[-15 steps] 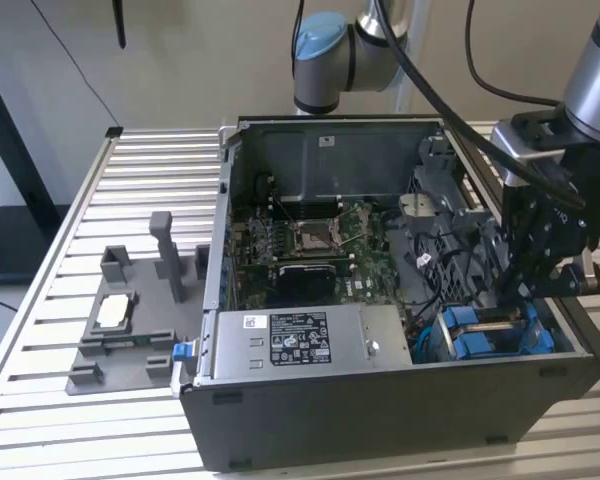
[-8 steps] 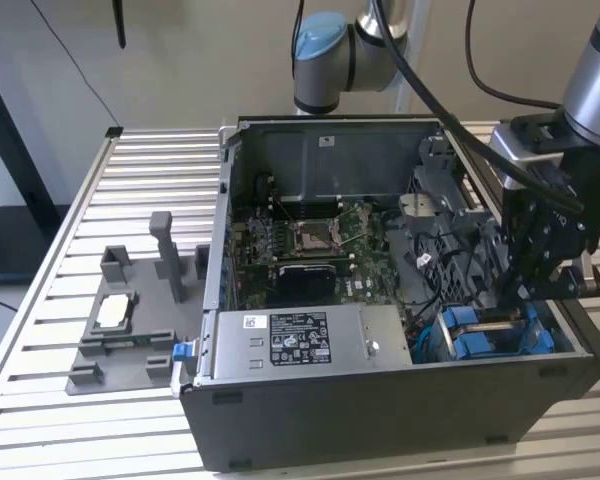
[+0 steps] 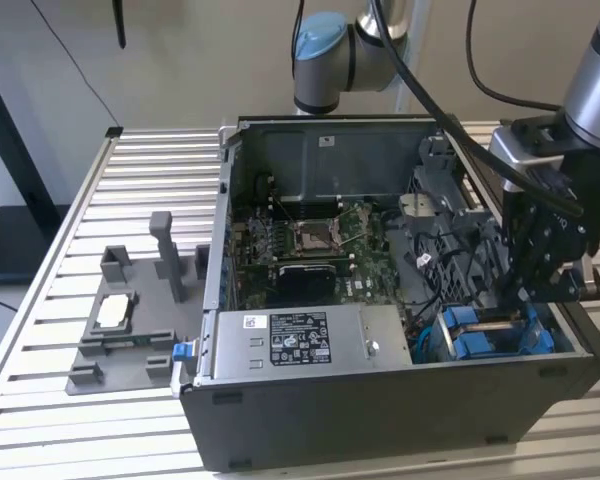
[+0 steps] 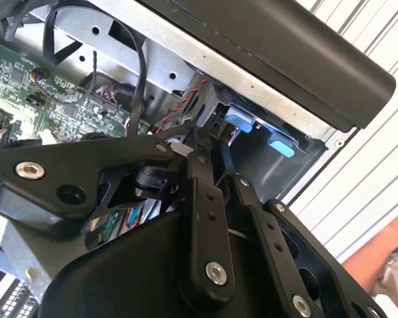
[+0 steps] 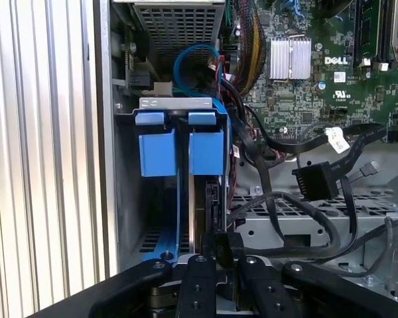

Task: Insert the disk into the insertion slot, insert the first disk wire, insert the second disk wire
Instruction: 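Insert the first disk wire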

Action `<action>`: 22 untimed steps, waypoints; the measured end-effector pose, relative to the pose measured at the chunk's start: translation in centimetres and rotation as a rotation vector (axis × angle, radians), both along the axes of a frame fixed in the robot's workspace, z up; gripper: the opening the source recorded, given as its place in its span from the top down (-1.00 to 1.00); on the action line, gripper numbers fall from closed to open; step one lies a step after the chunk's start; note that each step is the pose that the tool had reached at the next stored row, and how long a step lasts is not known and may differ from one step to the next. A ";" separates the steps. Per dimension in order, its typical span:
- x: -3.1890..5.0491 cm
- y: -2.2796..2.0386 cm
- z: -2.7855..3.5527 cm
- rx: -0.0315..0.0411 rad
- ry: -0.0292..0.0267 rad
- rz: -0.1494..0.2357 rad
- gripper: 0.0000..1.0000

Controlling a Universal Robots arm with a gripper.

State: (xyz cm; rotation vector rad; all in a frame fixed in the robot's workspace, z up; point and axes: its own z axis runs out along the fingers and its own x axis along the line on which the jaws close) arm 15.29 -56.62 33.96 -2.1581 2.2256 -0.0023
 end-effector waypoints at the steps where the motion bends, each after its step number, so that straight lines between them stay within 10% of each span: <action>1: 0.00 -0.04 0.01 -0.0002 0.0001 -0.001 0.62; 22: 0.01 -0.04 -0.96 0.0006 0.0007 -0.004 0.47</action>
